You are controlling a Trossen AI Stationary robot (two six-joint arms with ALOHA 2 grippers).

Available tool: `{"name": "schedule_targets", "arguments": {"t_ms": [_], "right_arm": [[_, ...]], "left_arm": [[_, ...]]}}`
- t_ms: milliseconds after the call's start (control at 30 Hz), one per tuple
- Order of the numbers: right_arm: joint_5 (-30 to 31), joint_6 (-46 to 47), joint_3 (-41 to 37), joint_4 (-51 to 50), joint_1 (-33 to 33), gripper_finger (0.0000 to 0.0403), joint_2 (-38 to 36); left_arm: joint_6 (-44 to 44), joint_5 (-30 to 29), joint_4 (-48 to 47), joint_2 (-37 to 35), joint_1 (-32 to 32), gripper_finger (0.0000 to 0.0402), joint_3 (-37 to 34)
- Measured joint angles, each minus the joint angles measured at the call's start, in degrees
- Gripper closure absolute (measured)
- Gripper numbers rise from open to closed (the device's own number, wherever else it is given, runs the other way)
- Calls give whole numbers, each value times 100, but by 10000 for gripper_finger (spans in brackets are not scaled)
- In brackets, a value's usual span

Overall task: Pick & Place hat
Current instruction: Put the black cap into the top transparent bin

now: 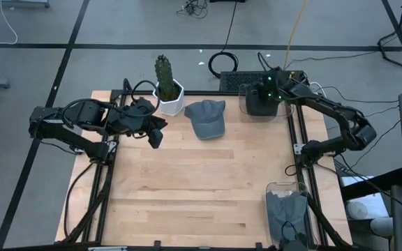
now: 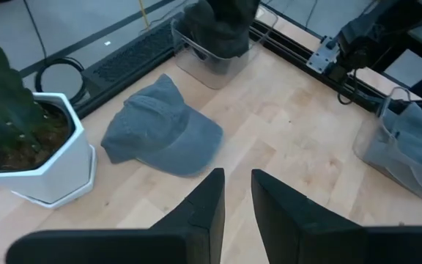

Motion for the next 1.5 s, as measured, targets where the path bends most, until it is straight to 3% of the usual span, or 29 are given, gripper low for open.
{"name": "schedule_targets", "arguments": {"t_ms": [333, 800, 1000, 1300, 1500], "right_arm": [[-760, -1158, -2, -215, 5, 314, 124], [-65, -1113, -7, -377, -83, 314, -1284], [878, -1115, -40, -1480, -94, 314, -1168], [775, -954, -595, -750, -118, 314, -887], [735, -957, -605, -418, -111, 314, -1172]], "left_arm": [[-125, 33, -5, -2, -7, 325, -184], [-84, 42, 2, -2, -6, 325, -284], [-57, 5, 2, -2, -2, 325, -284], [-121, 37, 31, -2, -2, 325, -284], [-252, 387, 33, -2, -7, 325, -284]]}}
